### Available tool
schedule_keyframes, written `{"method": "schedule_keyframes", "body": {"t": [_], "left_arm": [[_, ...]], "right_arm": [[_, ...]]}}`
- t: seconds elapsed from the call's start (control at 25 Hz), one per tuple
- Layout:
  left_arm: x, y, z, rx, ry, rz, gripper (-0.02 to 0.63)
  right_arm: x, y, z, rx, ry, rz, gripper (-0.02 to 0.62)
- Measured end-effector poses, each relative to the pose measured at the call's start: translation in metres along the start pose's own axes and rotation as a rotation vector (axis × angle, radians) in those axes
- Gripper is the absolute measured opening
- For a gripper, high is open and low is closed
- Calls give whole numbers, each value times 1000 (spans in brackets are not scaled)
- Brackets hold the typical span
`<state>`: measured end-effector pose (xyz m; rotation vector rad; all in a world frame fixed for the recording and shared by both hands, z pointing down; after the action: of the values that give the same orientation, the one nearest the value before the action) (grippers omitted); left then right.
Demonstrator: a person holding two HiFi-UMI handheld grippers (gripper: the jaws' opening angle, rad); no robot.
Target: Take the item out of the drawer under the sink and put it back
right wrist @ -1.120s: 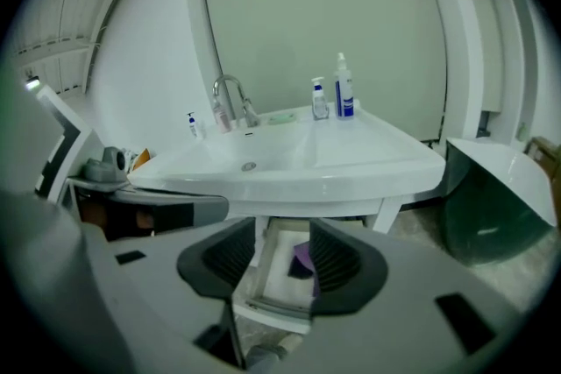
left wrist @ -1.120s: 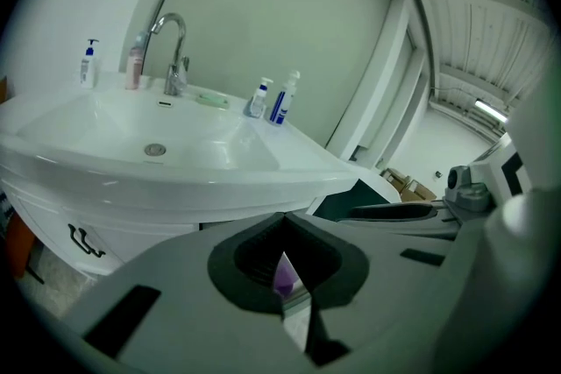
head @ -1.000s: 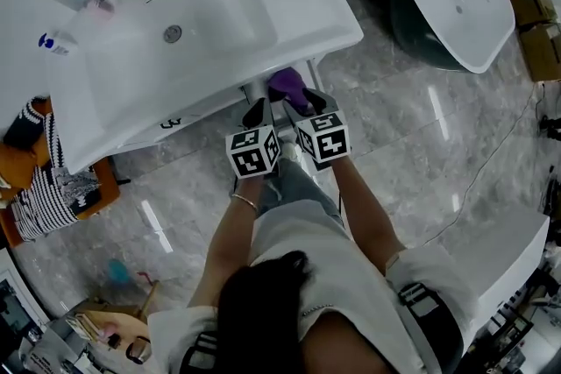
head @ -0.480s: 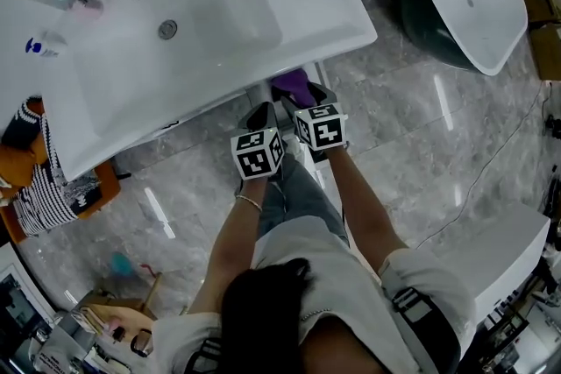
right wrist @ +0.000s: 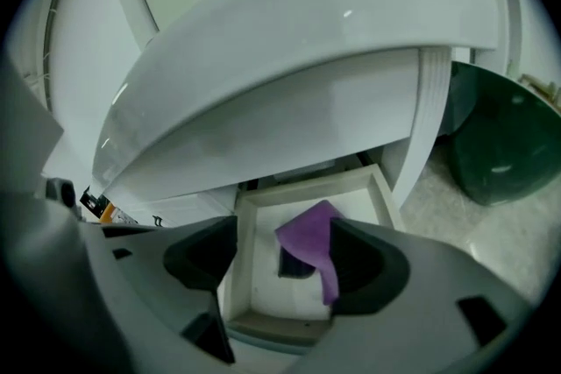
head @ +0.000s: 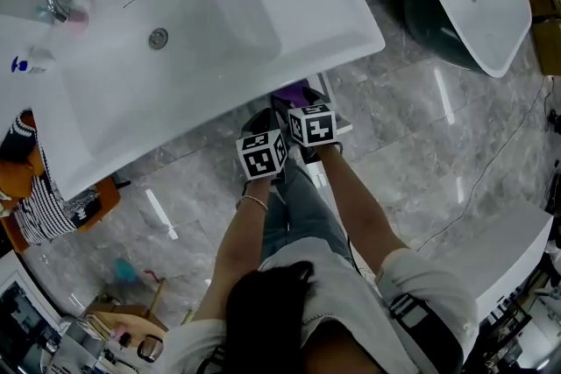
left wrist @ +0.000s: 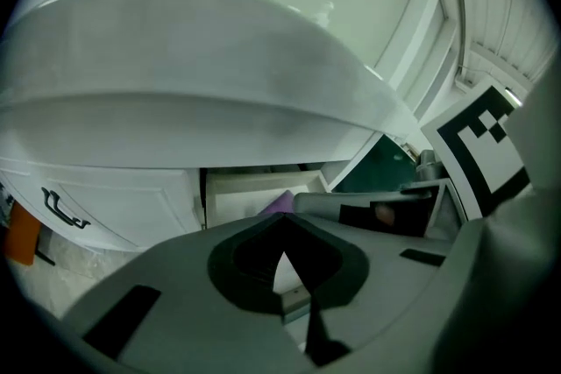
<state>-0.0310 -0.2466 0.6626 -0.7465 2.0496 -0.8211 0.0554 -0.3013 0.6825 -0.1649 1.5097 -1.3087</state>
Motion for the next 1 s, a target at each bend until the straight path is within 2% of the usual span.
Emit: {"method": "schedule_keyframes", "body": {"t": [0.24, 0.8, 1.0], "left_arm": [[-9, -21, -11, 30, 47, -18, 3], [-14, -65, -25, 85, 88, -45, 3], [-18, -73, -29, 91, 81, -63, 3]], "right_arm": [[-10, -25, 16, -55, 38, -49, 322], [-34, -80, 46, -7, 57, -178, 336], [-52, -97, 51, 11, 12, -235, 334]]}}
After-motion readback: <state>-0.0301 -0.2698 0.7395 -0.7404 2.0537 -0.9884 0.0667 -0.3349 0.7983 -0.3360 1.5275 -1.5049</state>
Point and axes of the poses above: the fingertips, and each gripper's own axes: y backward along the fingers, z to its right, x out of its top, the point moved 5 cm from there along y, backward along the fingers, and after that the axes turned 15 degrees about y, right-handed, at the moved point
